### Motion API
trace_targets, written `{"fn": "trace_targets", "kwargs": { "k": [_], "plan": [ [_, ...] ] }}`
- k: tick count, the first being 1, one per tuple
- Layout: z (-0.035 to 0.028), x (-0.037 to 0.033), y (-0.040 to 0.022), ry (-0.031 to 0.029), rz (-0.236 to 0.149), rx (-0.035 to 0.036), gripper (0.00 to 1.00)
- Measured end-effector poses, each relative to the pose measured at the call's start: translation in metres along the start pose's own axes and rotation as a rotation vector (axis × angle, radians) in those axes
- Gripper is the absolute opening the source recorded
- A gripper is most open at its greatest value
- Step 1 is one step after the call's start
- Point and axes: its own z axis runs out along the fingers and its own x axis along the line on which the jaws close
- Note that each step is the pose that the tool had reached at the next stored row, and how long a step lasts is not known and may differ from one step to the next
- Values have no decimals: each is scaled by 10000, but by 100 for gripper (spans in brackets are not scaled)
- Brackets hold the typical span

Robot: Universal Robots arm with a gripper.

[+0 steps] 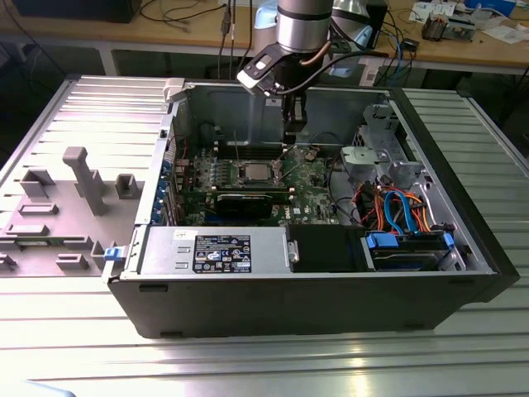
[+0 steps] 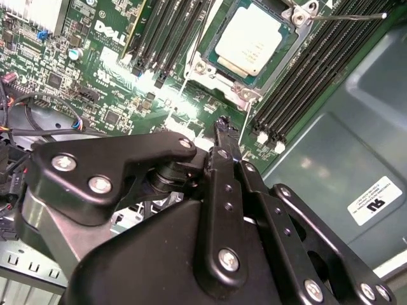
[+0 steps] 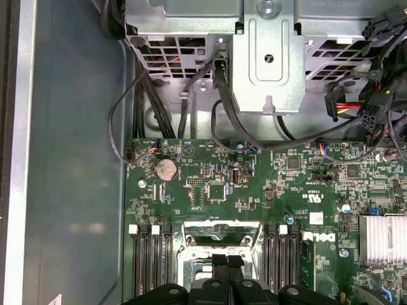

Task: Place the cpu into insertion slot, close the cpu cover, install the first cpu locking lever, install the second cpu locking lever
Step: 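Close the cpu cover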

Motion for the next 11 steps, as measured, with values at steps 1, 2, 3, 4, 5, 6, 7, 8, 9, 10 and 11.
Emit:
{"fn": "trace_targets", "kwargs": {
  "k": [1, 2, 3, 4, 5, 6, 7, 8, 9, 10, 11],
  "plan": [
    [0, 0, 2, 0, 0, 0, 11],
    [0, 0, 4, 0, 0, 0, 11],
    [0, 0, 4, 1, 0, -1, 11],
    [0, 0, 4, 0, 0, 0, 11],
    [0, 0, 4, 0, 0, 0, 11],
    [0, 0, 4, 0, 0, 0, 11],
    [0, 0, 4, 1, 0, 0, 11],
    [0, 0, 4, 0, 0, 0, 11],
    [0, 0, 4, 1, 0, 0, 11],
    [0, 0, 4, 1, 0, 0, 11],
    [0, 0, 6, 0, -2, -1, 11]
  ]
}}
